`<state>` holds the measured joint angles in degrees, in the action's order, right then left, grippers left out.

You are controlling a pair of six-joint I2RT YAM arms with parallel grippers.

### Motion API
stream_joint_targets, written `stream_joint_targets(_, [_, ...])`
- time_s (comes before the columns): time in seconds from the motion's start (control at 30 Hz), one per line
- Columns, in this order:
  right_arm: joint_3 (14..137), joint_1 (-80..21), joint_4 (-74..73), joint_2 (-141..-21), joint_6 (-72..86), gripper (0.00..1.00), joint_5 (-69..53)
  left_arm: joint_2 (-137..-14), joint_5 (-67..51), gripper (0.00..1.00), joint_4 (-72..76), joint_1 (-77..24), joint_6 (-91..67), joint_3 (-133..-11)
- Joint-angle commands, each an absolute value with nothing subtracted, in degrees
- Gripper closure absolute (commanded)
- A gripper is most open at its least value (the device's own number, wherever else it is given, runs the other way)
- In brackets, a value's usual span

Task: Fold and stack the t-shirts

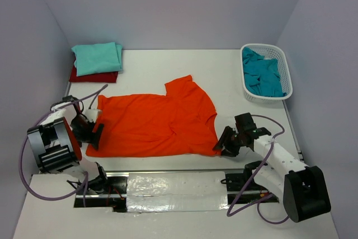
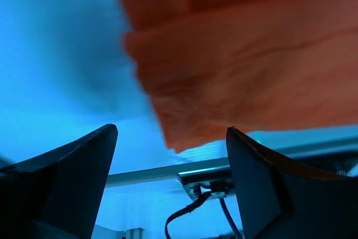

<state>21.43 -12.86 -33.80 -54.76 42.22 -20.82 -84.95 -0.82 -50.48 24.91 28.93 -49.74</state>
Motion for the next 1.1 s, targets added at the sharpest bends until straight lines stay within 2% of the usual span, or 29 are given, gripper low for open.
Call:
stream_joint_targets(0.0, [19.34, -13.27, -29.53, -55.81, 43.5, 0.49, -20.83, -85.51, -6.48, 0.07, -50.54, 24.87, 34.01, -49.05])
stream_joint_targets(0.03, [18.99, -13.18, -28.84, -55.55, 43.59, 0.59, -20.66, -86.21, -7.2, 0.08, -49.84, 24.79, 33.67, -48.26])
stream_joint_targets(0.1, [18.11, -13.27, -28.74, -54.85, 43.77, 0.72, -20.13, -88.58, -7.82, 0.11, -47.65, 24.79, 33.49, -47.38])
stream_joint_targets(0.13, [18.11, -13.1, -29.09, -54.67, 43.6, 0.86, -19.87, -89.46, -7.04, 0.25, -46.68, 24.87, 33.23, -47.11])
stream_joint_targets(0.2, [18.89, -13.18, -30.4, -53.97, 43.42, 1.0, -18.29, -91.31, -5.63, 0.52, -45.01, 24.96, 32.7, -46.58])
stream_joint_targets(0.23, [19.51, -13.1, -33.11, -52.66, 43.33, 1.0, -17.06, -91.49, -5.89, 0.87, -45.0, 25.4, 32.7, -46.58])
stream_joint_targets(0.27, [20.12, -13.1, -34.79, -51.69, 43.33, 1.0, -15.92, -91.15, -5.98, 1.0, -45.44, 25.66, 32.78, -46.58])
stream_joint_targets(0.43, [24.52, -13.18, -49.28, -42.29, 46.22, 1.0, -7.3, -86.84, -3.26, 1.0, -50.43, 26.37, 35.42, -47.11])
stream_joint_targets(0.6, [22.07, -13.71, -54.14, -33.14, 49.82, 1.0, -9.04, -81.13, -0.26, 1.0, -54.75, 26.54, 37.18, -46.41])
stream_joint_targets(0.63, [21.45, -13.8, -54.05, -32.7, 50.01, 1.0, -9.84, -80.69, -0.35, 0.99, -56.06, 26.46, 37.26, -46.32])
stream_joint_targets(0.67, [20.66, -13.8, -53.79, -32.61, 50.01, 1.0, -10.54, -80.6, -0.61, 0.91, -56.6, 26.54, 37.27, -46.23])
stream_joint_targets(0.7, [20.39, -13.8, -53.62, -32.78, 49.92, 0.87, -11.24, -80.6, -1.14, 0.75, -56.95, 26.46, 37.18, -45.97])
stream_joint_targets(0.77, [20.65, -13.97, -53.7, -33.31, 49.75, 0.65, -11.69, -80.68, -0.62, 0.61, -57.66, 26.46, 36.83, -46.05])
stream_joint_targets(0.8, [21.09, -13.89, -54.66, -33.31, 49.31, 0.53, -11.6, -80.51, -0.27, 0.47, -57.92, 26.46, 36.57, -46.05])
stream_joint_targets(0.87, [24.58, -13.97, -56.24, -33.05, 48.78, 0.39, -9.59, -80.51, -0.26, 0.33, -58.36, 26.54, 36.13, -46.66])
stream_joint_targets(0.9, [26.35, -13.97, -57.9, -32.87, 48.52, 0.29, -8.1, -80.59, 2.09, 0.23, -58.62, 26.54, 36.04, -47.19])
stream_joint_targets(0.97, [33.2, -13.97, -58.01, -33.74, 45.71, 0.16, -4.66, -81.38, 2.98, 0.21, -58.8, 26.63, 35.51, -50.87])
stream_joint_targets(1.07, [43.21, -13.89, -50.66, -42.42, 40.09, 0.0, -5.53, -83.58, 2.82, 0.21, -56.87, 26.98, 32.44, -60.5])
